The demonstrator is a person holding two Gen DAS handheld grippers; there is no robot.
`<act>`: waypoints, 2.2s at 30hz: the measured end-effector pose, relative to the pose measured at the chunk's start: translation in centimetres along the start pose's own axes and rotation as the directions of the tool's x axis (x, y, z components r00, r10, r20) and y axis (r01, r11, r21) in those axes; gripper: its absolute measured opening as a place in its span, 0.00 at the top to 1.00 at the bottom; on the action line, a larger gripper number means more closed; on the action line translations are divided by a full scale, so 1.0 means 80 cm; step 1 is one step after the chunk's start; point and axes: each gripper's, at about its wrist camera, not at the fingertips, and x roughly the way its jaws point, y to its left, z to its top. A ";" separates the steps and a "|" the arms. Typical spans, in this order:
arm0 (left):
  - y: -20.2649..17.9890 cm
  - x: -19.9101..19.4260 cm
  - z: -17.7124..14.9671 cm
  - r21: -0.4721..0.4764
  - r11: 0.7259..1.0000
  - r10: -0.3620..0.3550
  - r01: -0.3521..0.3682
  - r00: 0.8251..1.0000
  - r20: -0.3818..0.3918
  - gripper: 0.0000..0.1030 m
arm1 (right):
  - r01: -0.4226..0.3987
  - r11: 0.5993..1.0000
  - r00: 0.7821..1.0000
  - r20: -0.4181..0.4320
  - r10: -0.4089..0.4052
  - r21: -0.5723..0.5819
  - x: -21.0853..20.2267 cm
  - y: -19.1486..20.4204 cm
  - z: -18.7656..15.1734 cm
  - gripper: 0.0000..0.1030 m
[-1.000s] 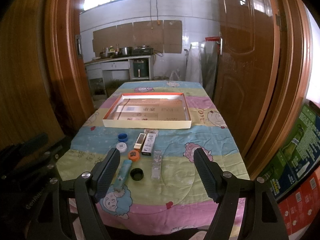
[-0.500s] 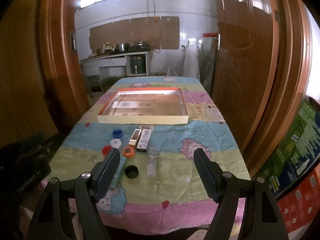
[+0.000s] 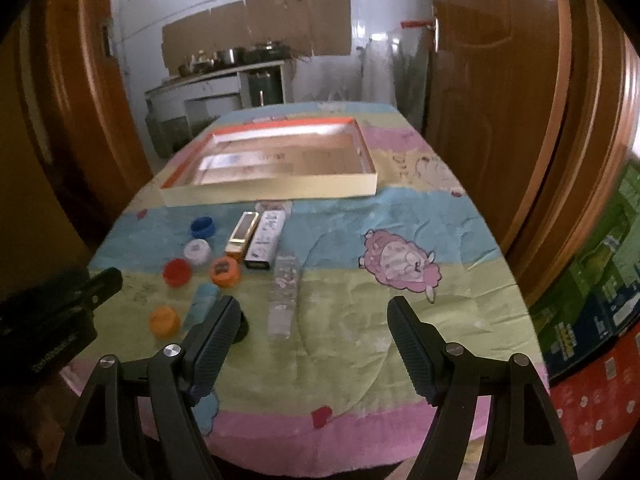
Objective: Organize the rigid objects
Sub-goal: 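Grasp the clear lip-gloss tube with the right gripper while the left gripper grasps the red cap, then carry the lip-gloss tube and red cap into the cardboard tray with both grippers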
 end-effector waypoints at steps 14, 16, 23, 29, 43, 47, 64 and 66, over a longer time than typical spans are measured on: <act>-0.017 0.078 0.008 0.055 0.995 -0.076 0.085 0.987 -0.141 0.52 | -0.069 0.997 0.992 -0.102 0.073 0.043 0.077 -0.006 0.018 0.25; -0.017 0.086 0.009 0.062 0.995 -0.067 0.077 0.986 -0.152 0.52 | -0.074 0.996 0.990 -0.114 0.079 0.045 0.083 -0.005 0.018 0.25; -0.017 0.096 0.010 0.080 0.995 -0.055 0.066 0.989 -0.135 0.55 | -0.074 0.997 0.987 -0.140 0.078 0.034 0.102 0.003 0.023 0.25; -0.022 0.093 0.006 0.131 0.990 -0.028 0.043 0.993 -0.114 0.70 | -0.033 0.999 0.984 -0.174 0.030 -0.014 0.115 0.012 0.018 0.44; -0.007 0.087 0.006 0.053 0.994 -0.091 0.098 0.989 -0.118 0.70 | -0.050 0.997 0.988 -0.147 0.041 -0.062 0.109 0.024 0.010 0.80; -0.001 0.085 0.006 0.020 0.994 -0.103 0.107 0.987 -0.122 0.70 | -0.092 0.996 0.986 -0.144 0.089 -0.016 0.107 0.014 0.009 0.80; 0.003 0.062 0.020 0.014 0.997 -0.074 0.075 0.994 -0.075 0.70 | -0.111 0.994 0.988 -0.106 0.110 -0.011 0.087 0.009 0.014 0.80; 0.000 0.057 0.027 0.024 0.998 -0.063 0.064 0.996 -0.061 0.70 | -0.107 0.994 0.990 -0.097 0.105 -0.018 0.082 0.009 0.017 0.80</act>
